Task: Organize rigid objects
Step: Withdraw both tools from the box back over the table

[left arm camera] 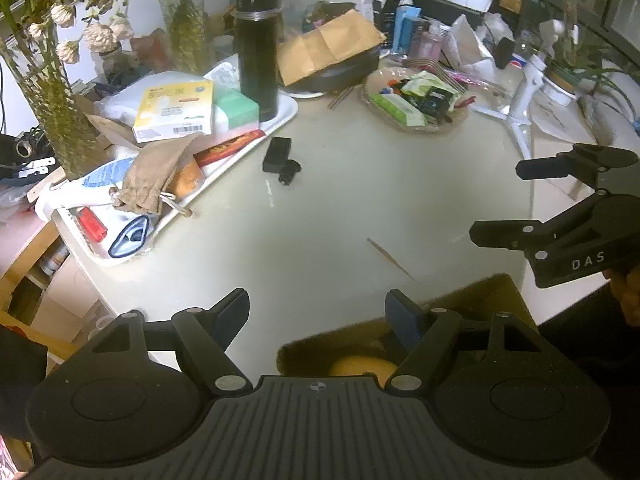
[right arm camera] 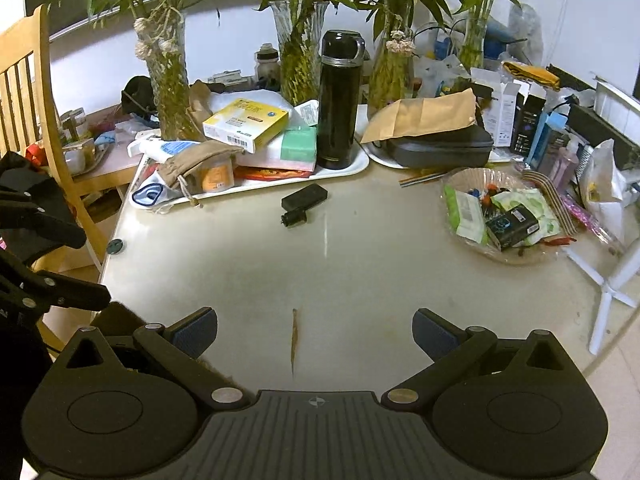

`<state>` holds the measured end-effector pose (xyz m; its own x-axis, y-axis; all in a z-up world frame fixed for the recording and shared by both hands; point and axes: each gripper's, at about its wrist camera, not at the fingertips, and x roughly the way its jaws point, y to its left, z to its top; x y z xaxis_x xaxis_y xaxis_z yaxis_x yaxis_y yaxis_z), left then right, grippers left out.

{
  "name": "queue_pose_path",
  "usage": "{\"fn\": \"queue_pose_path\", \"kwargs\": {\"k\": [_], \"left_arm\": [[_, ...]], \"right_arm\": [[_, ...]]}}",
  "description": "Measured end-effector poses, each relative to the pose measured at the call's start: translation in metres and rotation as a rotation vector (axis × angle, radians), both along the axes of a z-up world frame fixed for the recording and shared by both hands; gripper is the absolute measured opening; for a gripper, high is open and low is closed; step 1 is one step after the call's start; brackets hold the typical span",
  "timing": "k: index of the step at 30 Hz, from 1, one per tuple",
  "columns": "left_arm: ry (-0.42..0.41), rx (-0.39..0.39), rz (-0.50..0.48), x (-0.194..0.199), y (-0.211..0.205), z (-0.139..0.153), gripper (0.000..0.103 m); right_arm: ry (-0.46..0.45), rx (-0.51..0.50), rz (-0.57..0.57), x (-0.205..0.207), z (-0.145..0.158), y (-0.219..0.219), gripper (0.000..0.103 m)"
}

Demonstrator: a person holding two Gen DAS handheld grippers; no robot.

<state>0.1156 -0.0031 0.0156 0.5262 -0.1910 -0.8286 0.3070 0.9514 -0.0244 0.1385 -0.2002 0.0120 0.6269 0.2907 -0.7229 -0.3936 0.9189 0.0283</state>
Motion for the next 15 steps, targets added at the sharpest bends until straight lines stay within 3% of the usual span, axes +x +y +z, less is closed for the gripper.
{"fn": "queue_pose_path", "kwargs": {"k": [15], "left_arm": [[-0.006, -0.034, 0.01, 0.027, 0.006, -0.014, 0.075]], "right_arm": [[0.011, 0.047, 0.047, 0.045, -0.017, 0.004, 0.103]]}}
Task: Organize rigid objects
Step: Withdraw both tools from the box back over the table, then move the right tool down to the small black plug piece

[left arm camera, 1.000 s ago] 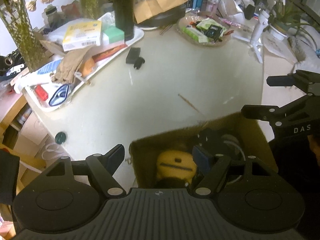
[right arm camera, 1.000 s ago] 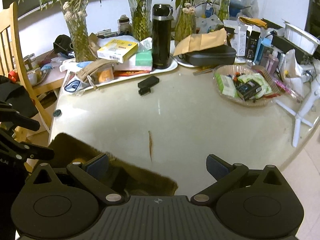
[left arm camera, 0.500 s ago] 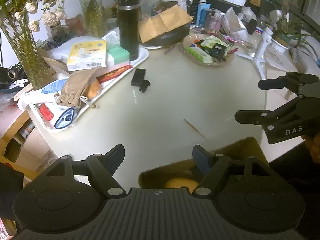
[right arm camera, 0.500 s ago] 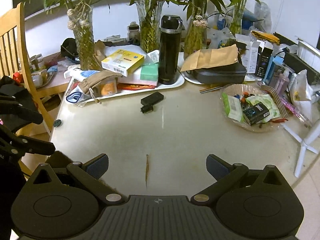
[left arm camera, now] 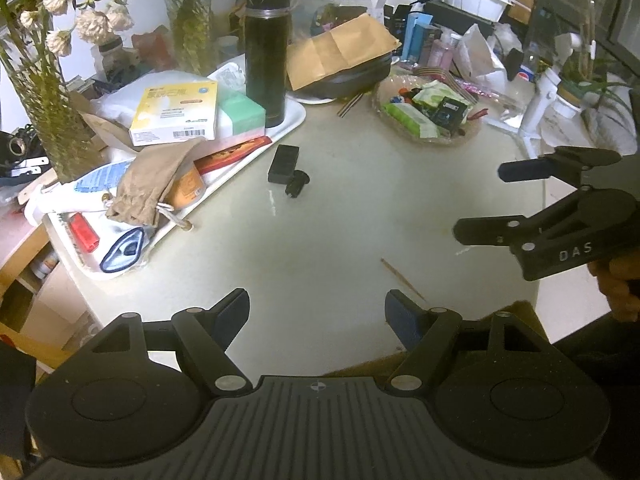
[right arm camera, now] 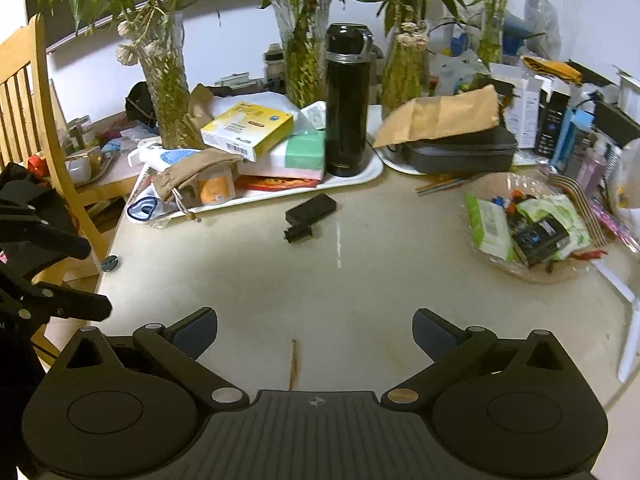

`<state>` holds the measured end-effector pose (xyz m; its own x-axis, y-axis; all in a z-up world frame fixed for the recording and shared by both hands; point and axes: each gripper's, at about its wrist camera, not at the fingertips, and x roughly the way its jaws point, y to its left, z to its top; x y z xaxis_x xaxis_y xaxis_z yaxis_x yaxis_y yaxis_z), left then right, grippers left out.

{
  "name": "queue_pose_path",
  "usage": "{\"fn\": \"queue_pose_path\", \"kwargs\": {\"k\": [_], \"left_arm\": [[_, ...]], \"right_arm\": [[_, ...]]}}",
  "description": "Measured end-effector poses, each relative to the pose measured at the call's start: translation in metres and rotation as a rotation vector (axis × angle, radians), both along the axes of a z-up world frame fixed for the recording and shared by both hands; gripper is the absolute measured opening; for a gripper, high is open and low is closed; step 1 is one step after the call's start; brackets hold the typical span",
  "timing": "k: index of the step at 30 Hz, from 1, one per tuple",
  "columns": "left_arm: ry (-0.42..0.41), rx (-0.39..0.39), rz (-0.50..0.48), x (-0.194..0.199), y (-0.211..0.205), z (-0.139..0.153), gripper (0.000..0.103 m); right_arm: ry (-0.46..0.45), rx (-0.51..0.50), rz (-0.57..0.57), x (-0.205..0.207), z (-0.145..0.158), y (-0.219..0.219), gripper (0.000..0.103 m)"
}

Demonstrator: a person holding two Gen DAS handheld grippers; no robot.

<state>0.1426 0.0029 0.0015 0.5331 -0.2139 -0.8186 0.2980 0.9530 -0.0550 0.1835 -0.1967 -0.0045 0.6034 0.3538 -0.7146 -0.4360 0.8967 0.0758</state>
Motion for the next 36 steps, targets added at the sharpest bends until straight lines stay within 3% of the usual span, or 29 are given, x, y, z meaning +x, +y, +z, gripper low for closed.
{"fn": "queue_pose_path", "kwargs": {"k": [11, 24, 29, 36], "left_arm": [[0.022, 0.008, 0.008, 0.007, 0.008, -0.011, 0.075], [0.055, 0.029, 0.061, 0.011, 0.026, -0.026, 0.075], [0.043, 0.021, 0.09, 0.009, 0.033, -0.028, 0.075], [-0.039, -0.034, 0.131, 0.003, 0.049, -0.026, 0.075]], "right_arm": [[-0.017, -0.025, 0.099, 0.034, -0.02, 0.027, 0.102], [-0.05, -0.028, 0.19, 0.073, -0.053, 0.056, 0.093], [-0.058, -0.035, 0.21, 0.087, -0.067, 0.064, 0.093], [-0.084, -0.101, 0.257, 0.107, -0.085, 0.084, 0.086]]}}
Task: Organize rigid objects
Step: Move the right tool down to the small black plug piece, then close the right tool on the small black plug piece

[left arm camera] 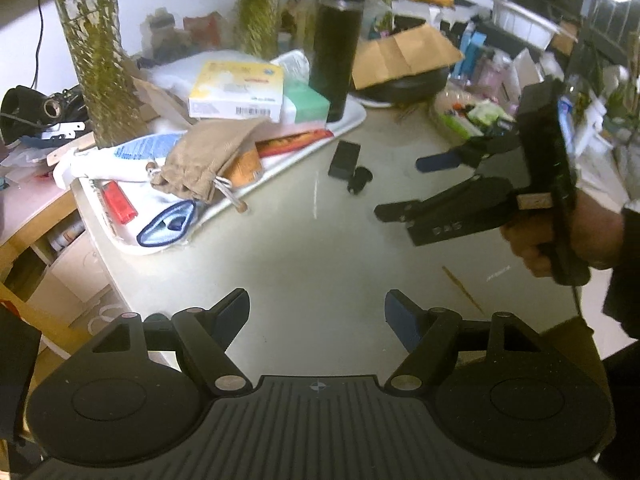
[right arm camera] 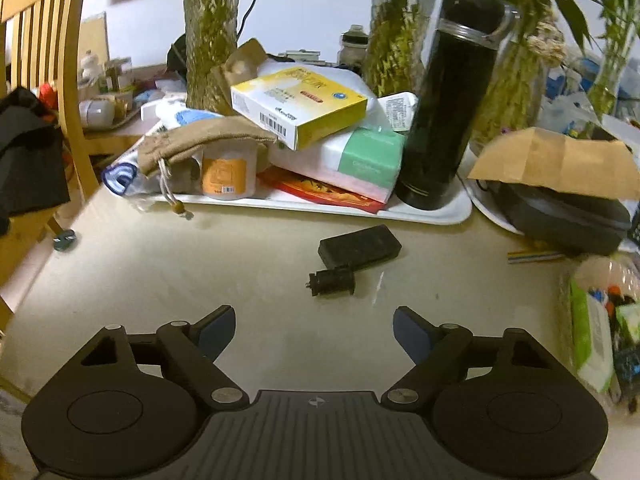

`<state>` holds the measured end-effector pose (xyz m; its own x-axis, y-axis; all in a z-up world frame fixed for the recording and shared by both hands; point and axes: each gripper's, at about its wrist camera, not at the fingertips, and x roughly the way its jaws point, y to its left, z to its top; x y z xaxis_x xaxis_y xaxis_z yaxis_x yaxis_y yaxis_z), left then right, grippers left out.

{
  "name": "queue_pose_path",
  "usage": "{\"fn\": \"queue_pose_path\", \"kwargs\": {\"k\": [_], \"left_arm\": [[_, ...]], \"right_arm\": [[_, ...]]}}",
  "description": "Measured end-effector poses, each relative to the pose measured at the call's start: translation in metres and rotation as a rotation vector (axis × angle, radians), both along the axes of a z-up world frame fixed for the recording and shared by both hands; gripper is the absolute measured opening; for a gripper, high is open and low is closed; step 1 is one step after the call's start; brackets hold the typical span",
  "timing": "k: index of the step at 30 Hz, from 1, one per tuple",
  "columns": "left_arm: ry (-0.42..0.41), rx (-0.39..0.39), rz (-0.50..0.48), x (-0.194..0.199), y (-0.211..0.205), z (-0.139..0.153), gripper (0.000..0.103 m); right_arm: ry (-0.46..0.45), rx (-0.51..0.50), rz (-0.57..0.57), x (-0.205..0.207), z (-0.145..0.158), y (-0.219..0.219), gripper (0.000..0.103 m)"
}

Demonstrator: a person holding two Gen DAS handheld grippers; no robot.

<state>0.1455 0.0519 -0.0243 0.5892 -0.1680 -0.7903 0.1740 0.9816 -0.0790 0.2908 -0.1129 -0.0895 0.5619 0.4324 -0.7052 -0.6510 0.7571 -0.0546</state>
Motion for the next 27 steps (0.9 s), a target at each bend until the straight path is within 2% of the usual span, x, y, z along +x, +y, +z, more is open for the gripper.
{"fn": "queue_pose_path", "kwargs": {"k": [3, 6, 9, 14, 17, 20, 21, 27], "left_arm": [[0.001, -0.009, 0.013, 0.002, 0.003, -0.002, 0.075], [0.001, -0.011, 0.017, 0.004, 0.005, -0.003, 0.075], [-0.001, -0.011, 0.022, 0.005, 0.007, -0.004, 0.075], [0.005, -0.012, 0.034, 0.006, 0.012, -0.007, 0.075], [0.008, -0.014, 0.038, 0.006, 0.013, -0.007, 0.075], [0.01, -0.012, 0.038, 0.006, 0.013, -0.008, 0.075], [0.011, -0.011, 0.037, 0.006, 0.013, -0.007, 0.075], [0.008, -0.012, 0.029, 0.006, 0.012, -0.007, 0.075]], "right_arm": [[-0.015, -0.02, 0.006, 0.007, -0.007, 0.006, 0.08], [-0.02, -0.029, -0.007, 0.016, -0.014, 0.01, 0.077], [-0.024, -0.029, -0.009, 0.024, -0.019, 0.013, 0.07], [-0.037, -0.052, -0.001, 0.033, -0.028, 0.02, 0.066], [-0.05, -0.069, 0.012, 0.036, -0.032, 0.026, 0.061], [-0.062, -0.088, 0.031, 0.037, -0.035, 0.034, 0.049], [-0.063, -0.096, 0.034, 0.039, -0.036, 0.035, 0.04], [-0.087, -0.128, 0.05, 0.032, -0.03, 0.036, 0.039]]}}
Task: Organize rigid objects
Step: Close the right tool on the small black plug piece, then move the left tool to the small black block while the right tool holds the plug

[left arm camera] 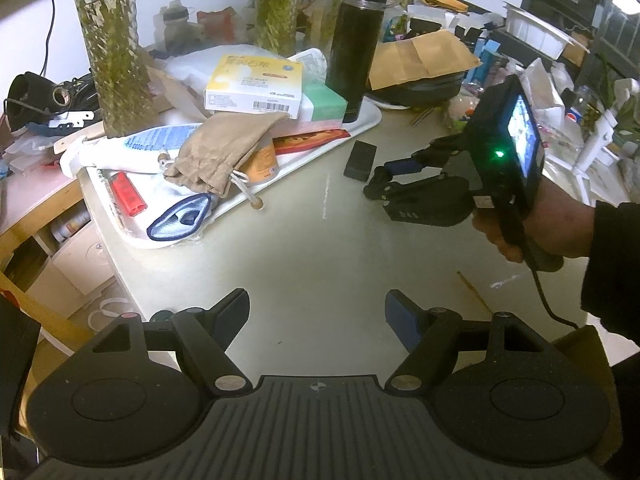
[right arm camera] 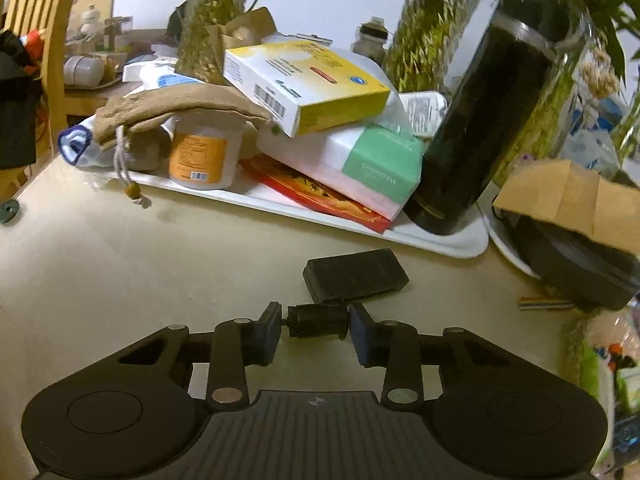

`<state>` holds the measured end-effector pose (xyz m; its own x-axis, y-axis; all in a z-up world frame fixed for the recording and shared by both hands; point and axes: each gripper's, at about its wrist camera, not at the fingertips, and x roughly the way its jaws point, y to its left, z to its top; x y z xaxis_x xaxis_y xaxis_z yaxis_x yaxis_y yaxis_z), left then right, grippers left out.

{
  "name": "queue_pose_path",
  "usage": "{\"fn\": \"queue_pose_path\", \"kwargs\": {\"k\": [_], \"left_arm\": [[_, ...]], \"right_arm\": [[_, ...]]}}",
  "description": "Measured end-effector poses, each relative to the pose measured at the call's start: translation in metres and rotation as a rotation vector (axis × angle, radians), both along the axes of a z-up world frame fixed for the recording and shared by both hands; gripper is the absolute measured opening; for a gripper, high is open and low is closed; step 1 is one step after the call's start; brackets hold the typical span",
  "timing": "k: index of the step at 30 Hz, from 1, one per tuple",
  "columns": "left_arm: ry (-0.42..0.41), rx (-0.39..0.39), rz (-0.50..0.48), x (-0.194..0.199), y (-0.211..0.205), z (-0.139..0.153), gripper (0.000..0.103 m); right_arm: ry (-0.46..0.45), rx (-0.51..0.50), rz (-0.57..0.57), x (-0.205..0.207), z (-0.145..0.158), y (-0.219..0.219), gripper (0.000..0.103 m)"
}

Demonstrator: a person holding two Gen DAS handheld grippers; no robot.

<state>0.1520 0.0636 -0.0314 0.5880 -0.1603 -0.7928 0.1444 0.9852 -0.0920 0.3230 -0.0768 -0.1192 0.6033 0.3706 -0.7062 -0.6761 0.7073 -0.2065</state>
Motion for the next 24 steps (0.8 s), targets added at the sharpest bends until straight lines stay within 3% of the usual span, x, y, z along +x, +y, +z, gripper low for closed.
{"fn": "queue_pose_path", "kwargs": {"k": [16, 24], "left_arm": [[-0.06, 0.031, -0.024, 0.008, -0.011, 0.014, 0.075], [-0.069, 0.066, -0.052, 0.019, -0.023, 0.019, 0.075]], "right_arm": [[-0.215, -0.108, 0.081, -0.061, 0.053, -0.018, 0.039], [-0.171, -0.048, -0.001, -0.085, 0.078, -0.045, 0.039]]}}
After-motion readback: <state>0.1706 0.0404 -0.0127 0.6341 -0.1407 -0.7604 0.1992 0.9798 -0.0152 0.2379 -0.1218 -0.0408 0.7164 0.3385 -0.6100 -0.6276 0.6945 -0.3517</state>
